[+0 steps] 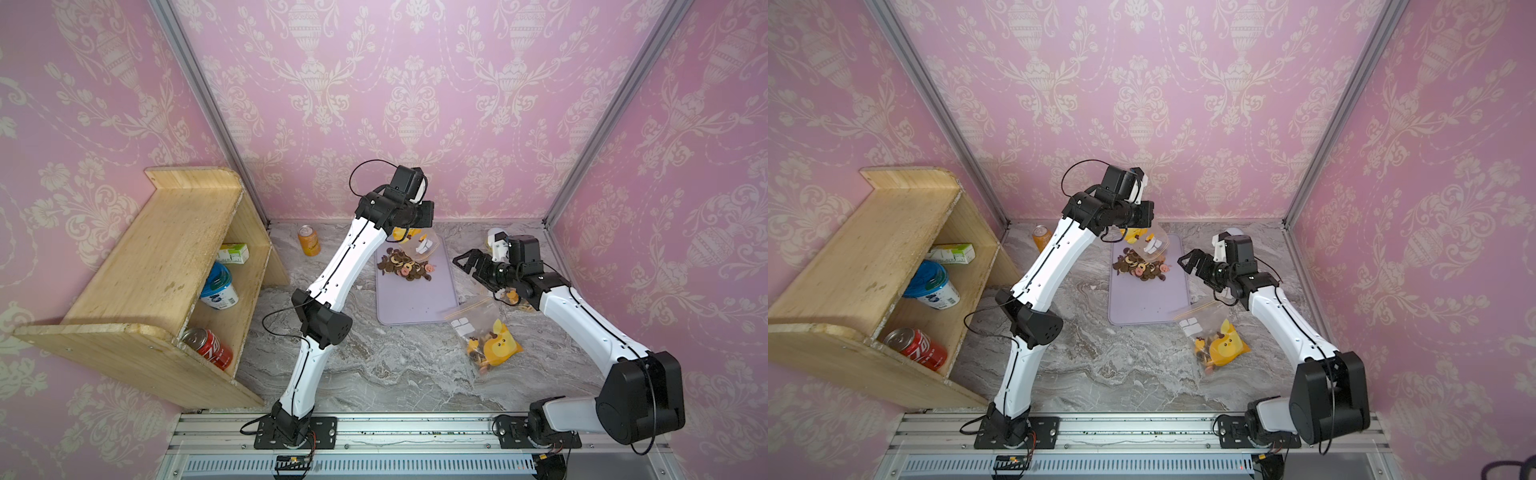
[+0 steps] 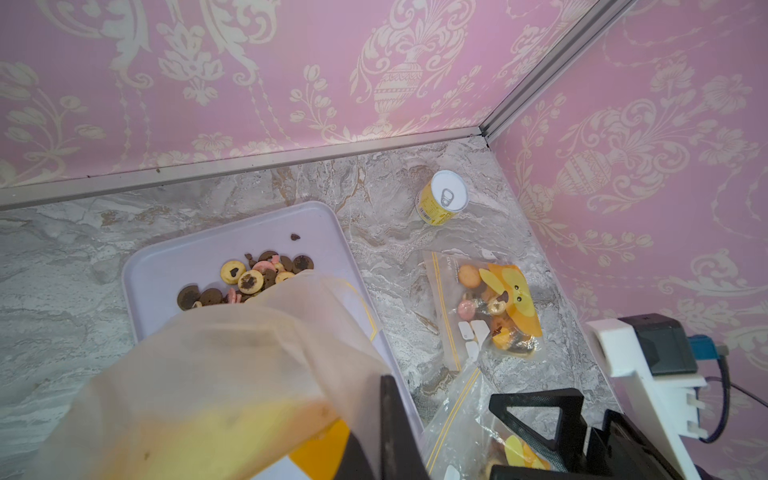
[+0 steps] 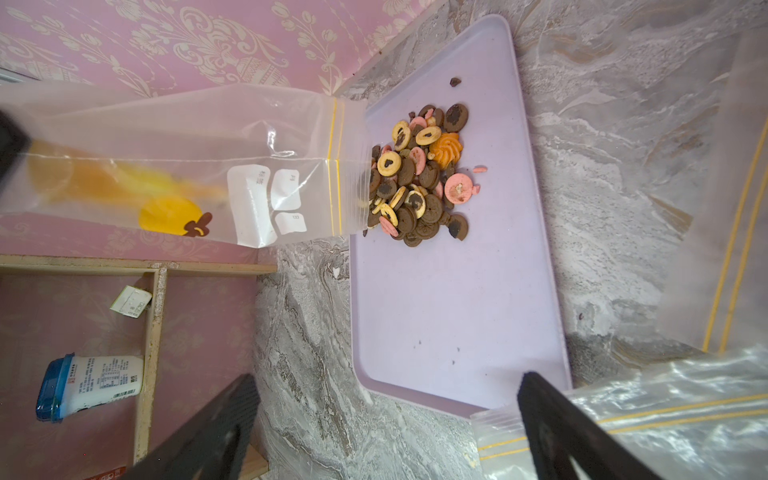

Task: Pour cookies out of the ziploc bag
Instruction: 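Pour the cookies out of the ziploc bag onto the tray.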

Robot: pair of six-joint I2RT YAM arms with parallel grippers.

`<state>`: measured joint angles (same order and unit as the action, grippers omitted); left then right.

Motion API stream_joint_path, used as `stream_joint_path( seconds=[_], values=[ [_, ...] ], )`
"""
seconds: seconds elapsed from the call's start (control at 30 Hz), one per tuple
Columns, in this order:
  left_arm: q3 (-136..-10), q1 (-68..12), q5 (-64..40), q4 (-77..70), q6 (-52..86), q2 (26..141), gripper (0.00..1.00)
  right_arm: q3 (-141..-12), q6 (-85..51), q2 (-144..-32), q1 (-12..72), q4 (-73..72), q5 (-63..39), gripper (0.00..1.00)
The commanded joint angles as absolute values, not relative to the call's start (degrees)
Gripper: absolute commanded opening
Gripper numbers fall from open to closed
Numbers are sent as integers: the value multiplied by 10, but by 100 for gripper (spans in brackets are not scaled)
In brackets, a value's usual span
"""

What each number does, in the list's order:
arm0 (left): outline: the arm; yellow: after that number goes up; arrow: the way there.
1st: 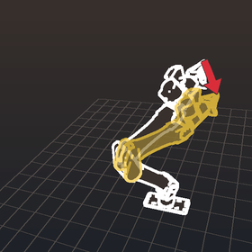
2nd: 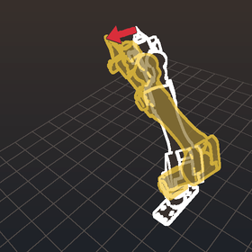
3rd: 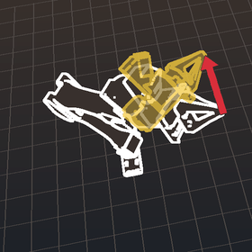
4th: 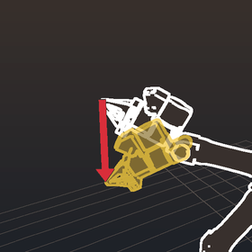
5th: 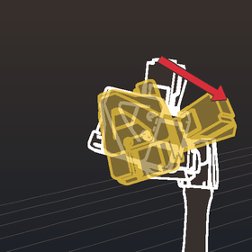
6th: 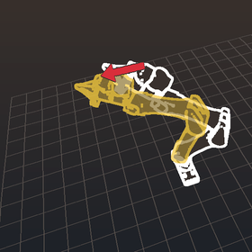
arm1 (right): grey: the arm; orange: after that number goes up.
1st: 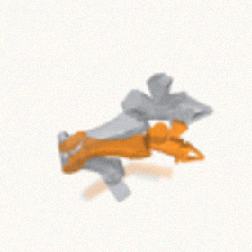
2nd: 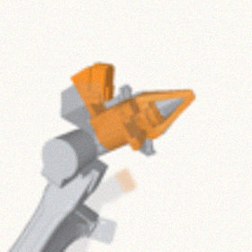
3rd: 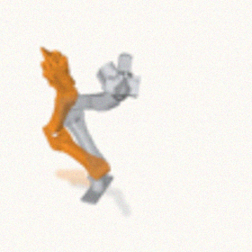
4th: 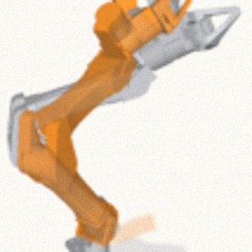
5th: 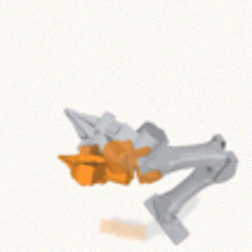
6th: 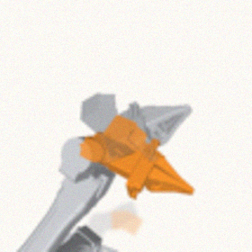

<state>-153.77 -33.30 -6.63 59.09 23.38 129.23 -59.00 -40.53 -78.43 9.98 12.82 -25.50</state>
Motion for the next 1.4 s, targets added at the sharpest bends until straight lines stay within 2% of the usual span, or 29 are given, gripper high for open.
stream_joint_path(
  seconds=[0.0,0.17,0.43,0.63,0.9,1.13,1.23,1.37],
  values=[
    [-1516,-337,-47,602,220,1316,0,-586,-405,-773,96,134,-244,100],
    [-1458,-337,-57,559,217,1330,0,-585,-402,-768,95,139,-243,100],
    [-1505,-329,-55,577,197,1328,0,-587,-404,-769,91,135,-246,100],
    [-1502,-287,-25,612,180,1288,0,-586,-412,-767,92,135,-251,100],
    [-1344,-191,1,536,163,1179,0,-586,-420,-759,91,133,-256,100],
    [-1293,-127,0,484,146,1151,0,-587,-423,-756,91,133,-256,100],
    [-1187,-125,0,408,134,1117,0,-580,-423,-751,91,133,-254,100],
    [-968,-125,26,262,164,1034,0,-566,-422,-743,91,132,-254,100]
  ],
)
